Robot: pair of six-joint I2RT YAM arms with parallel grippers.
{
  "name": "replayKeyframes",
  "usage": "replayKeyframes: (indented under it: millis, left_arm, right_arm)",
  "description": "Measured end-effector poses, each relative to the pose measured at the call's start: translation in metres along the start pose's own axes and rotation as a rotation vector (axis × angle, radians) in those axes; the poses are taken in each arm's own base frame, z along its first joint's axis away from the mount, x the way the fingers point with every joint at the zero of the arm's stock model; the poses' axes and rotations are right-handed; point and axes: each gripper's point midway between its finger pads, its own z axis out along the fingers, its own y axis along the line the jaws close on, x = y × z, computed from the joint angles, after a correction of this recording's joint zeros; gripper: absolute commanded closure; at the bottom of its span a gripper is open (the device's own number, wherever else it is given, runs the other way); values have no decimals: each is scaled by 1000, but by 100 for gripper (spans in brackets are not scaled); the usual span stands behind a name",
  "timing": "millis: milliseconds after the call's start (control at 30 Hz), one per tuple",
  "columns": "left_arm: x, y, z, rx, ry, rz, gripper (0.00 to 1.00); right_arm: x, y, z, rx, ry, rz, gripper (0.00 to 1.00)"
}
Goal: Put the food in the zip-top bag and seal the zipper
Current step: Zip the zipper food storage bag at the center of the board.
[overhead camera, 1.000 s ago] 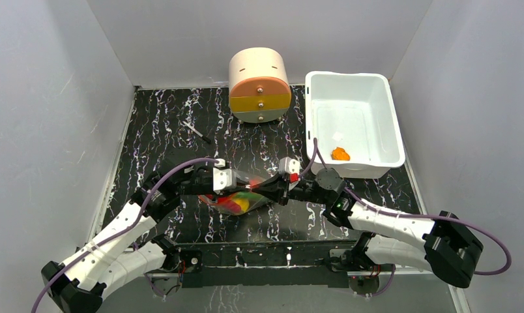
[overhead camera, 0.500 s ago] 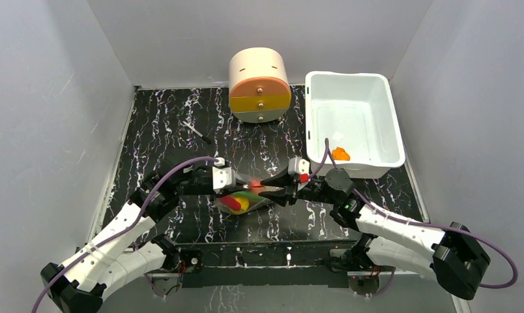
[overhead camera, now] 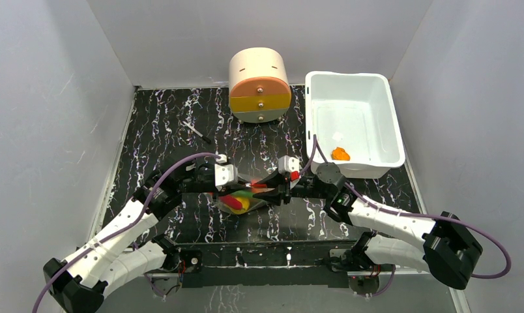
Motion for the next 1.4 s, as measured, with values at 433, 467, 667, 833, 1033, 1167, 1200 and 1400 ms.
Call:
replayKeyframes:
  millis: [433, 467, 667, 833, 1033, 1167, 1200, 1400]
  left_arm:
    - [0, -1, -4, -8, 3, 3, 100]
    - [-1, -1, -5, -11, 2, 5, 100]
    - [-5, -3, -13, -39, 0, 24, 100]
    - [-7, -5, -23, -68, 10, 43, 100]
    - [-10, -8, -36, -111, 18, 43, 100]
    - [-14, -8, -41, -103, 41, 42, 100]
    - [-15, -8, -41, -102, 44, 43, 100]
    - [-14, -8, -44, -111, 55, 41, 100]
  right_arm:
    - [-15, -13, 4, 23, 28, -93, 100]
    - [-16, -12, 4, 21, 28, -92, 100]
    - [-26, -11, 3, 39, 3, -100, 100]
    - [-34, -11, 2, 56, -26, -80, 100]
    - [-44, -18, -1, 117, -60, -45, 100]
    - [-49, -20, -5, 139, -73, -39, 100]
    - [-51, -21, -6, 145, -75, -38, 100]
    - [-52, -20, -18, 197, -92, -12, 100]
